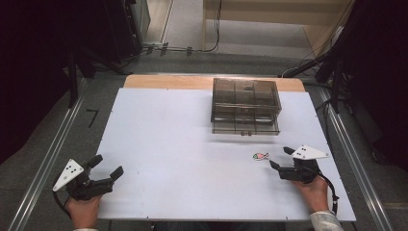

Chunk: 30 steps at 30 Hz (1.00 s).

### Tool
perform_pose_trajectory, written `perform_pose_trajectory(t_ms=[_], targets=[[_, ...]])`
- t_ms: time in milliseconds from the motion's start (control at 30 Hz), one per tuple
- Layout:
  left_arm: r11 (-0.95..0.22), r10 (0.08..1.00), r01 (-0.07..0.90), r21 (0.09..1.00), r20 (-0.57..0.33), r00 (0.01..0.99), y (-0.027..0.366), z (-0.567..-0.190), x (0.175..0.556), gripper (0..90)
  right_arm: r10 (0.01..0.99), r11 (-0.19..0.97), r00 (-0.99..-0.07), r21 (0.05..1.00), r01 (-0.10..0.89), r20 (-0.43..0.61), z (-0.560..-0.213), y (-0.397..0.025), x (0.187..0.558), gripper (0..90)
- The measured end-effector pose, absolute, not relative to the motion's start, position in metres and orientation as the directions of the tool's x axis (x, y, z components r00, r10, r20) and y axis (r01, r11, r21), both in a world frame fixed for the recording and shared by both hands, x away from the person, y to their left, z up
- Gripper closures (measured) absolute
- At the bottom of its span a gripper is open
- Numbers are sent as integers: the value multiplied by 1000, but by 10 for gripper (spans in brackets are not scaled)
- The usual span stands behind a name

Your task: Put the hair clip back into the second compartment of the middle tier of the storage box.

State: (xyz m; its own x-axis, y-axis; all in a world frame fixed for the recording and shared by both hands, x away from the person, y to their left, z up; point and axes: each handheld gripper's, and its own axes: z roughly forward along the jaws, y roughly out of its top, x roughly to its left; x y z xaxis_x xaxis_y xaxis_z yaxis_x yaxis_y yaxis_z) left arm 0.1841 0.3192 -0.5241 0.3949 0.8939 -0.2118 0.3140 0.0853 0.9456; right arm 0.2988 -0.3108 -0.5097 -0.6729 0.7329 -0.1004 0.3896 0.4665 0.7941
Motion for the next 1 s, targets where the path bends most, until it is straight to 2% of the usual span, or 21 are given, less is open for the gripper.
perform_pose_trajectory(t_ms=[800, 1000], targets=[[84, 894, 316, 945, -212, 394, 319, -524, 184, 13, 698, 512, -707, 772, 378, -117, -512, -296, 306, 233], [85, 894, 316, 945, -212, 394, 319, -524, 184, 13, 684, 525, -720, 765, 372, -119, -514, -289, 308, 268]])
